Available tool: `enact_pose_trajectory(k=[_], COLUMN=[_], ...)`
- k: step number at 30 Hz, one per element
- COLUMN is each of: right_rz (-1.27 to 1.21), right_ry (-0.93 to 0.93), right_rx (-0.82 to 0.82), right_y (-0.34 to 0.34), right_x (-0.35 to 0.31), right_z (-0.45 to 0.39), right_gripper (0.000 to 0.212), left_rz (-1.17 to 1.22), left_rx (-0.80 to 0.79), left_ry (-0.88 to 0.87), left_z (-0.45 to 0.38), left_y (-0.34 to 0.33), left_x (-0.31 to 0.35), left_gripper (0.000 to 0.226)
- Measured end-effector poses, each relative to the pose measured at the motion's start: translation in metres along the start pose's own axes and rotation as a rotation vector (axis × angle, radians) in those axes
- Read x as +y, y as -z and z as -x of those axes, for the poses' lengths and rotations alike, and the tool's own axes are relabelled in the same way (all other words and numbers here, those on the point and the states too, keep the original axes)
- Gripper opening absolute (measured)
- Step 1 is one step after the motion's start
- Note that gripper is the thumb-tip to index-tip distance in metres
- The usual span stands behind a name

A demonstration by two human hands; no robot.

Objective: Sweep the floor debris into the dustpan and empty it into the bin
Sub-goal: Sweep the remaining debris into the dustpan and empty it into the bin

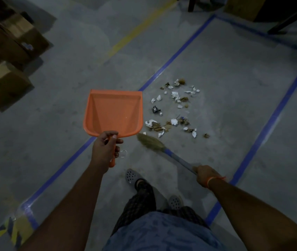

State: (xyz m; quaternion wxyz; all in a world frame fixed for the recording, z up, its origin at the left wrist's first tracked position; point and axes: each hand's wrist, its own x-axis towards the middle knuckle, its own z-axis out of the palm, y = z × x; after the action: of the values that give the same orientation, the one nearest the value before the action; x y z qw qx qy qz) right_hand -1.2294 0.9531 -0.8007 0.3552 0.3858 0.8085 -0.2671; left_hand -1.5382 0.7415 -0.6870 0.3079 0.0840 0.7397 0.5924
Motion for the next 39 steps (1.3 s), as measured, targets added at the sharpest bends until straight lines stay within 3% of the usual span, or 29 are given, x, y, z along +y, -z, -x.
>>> enact_pose_trajectory(k=[13, 20, 24, 32, 39], right_rz=[-0.006, 0.236, 0.276, 0.266, 0.459], right_ry=[-0.067, -0.058, -0.068, 0.003, 0.205], right_rx=[0.239, 0.072, 0.037, 0.166, 0.207], right_y=[0.091, 0.104, 0.119, 0.205, 0.283], right_x=[0.025, 0.082, 0.112, 0.177, 0.286], right_z=[-0.016, 0.009, -0.016, -0.064, -0.050], right_gripper=[0.043, 0.049, 0.041, 0.033, 0.051], left_rz=[0.011, 0.041, 0.054, 0.117, 0.160], left_rx=[-0.012, -0.056, 0.005, 0.283, 0.269], left_ry=[0.035, 0.029, 0.019, 0.024, 0.029], left_z=[-0.068, -0.089, -0.083, -0.028, 0.002], left_y=[-0.022, -0.067, -0.090, -0.163, -0.253], left_x=[0.025, 0.045, 0.049, 0.042, 0.036], left_gripper=[0.013, 0.014, 0.013, 0.012, 0.012])
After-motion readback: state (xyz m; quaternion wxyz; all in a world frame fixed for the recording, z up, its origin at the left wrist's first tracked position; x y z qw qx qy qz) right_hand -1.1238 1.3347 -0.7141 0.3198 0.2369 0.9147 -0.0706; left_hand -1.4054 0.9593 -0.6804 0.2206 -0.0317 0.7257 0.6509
